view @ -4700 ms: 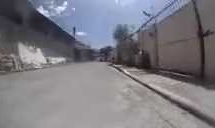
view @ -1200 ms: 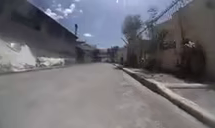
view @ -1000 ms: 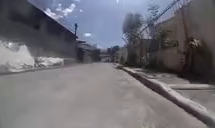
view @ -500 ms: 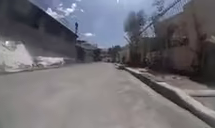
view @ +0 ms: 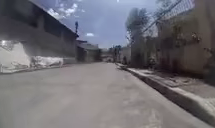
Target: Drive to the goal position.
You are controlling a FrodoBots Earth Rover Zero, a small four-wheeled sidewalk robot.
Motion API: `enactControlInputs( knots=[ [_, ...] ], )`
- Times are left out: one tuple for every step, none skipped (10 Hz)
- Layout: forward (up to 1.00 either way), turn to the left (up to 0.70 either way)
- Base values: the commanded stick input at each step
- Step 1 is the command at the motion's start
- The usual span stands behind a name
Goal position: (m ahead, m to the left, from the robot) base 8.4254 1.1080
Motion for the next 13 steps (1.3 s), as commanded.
enactControlInputs(
  knots=[
    [0.85, 0.00],
    [0.85, 0.00],
    [0.85, 0.00],
    [0.85, 0.00],
    [0.85, 0.00],
    [0.85, 0.00],
    [0.85, 0.00],
    [0.85, 0.00],
    [0.85, 0.00],
    [0.85, -0.34],
    [0.85, -0.34],
    [0.85, -0.34],
    [0.85, -0.12]
  ],
)
